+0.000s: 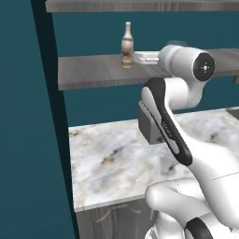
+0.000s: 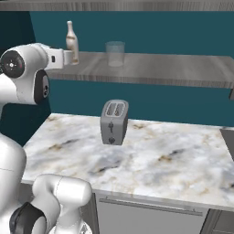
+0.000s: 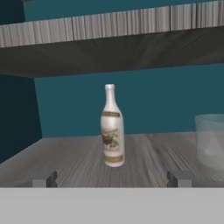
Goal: There is a bowl on the dining counter. Grab a lemon wedge from the fridge and place it in the bowl. Then get the liquor bottle and glass cup from the cabinet and place them next to the bowl.
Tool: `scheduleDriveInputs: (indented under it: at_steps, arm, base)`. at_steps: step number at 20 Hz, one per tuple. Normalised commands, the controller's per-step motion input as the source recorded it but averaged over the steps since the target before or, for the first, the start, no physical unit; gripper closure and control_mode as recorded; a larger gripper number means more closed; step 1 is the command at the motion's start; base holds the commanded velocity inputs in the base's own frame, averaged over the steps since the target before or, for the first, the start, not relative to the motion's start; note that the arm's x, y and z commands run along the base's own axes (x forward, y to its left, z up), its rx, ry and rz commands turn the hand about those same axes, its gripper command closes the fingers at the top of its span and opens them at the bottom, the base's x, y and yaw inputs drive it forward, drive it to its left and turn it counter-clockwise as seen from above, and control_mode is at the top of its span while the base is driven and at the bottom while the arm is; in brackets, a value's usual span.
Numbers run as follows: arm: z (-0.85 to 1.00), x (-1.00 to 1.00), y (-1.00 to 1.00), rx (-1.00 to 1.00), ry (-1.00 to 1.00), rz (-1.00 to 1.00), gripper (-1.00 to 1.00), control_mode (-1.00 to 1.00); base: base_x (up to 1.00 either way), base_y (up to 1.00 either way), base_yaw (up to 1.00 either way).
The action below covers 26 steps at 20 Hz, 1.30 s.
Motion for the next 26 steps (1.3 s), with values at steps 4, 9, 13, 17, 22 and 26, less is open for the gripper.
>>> scheduleDriveInputs:
  at_steps: [4, 9, 13, 17, 22, 26]
  arm:
    - [0.0, 0.33, 0.07, 0.0, 0.0, 0.0, -1.0, -1.0]
    - [0.0, 0.35, 0.05, 0.0, 0.0, 0.0, -1.0, -1.0]
    - [0.0, 0.4, 0.06, -0.02, 0.0, 0.0, -1.0, -1.0]
    - [0.0, 0.41, 0.01, 0.0, 0.0, 0.0, -1.0, -1.0]
    - [0.0, 0.45, 0.01, 0.0, 0.0, 0.0, -1.0, -1.0]
    - [0.0, 0.46, 0.06, 0.0, 0.0, 0.0, -1.0, -1.0]
  base:
    - [0.0, 0.0, 0.0]
    - [0.0, 0.0, 0.0]
    - [0.0, 0.0, 0.0]
    - [0.0, 0.0, 0.0]
    - [0.0, 0.0, 0.0]
    - [0.0, 0.0, 0.0]
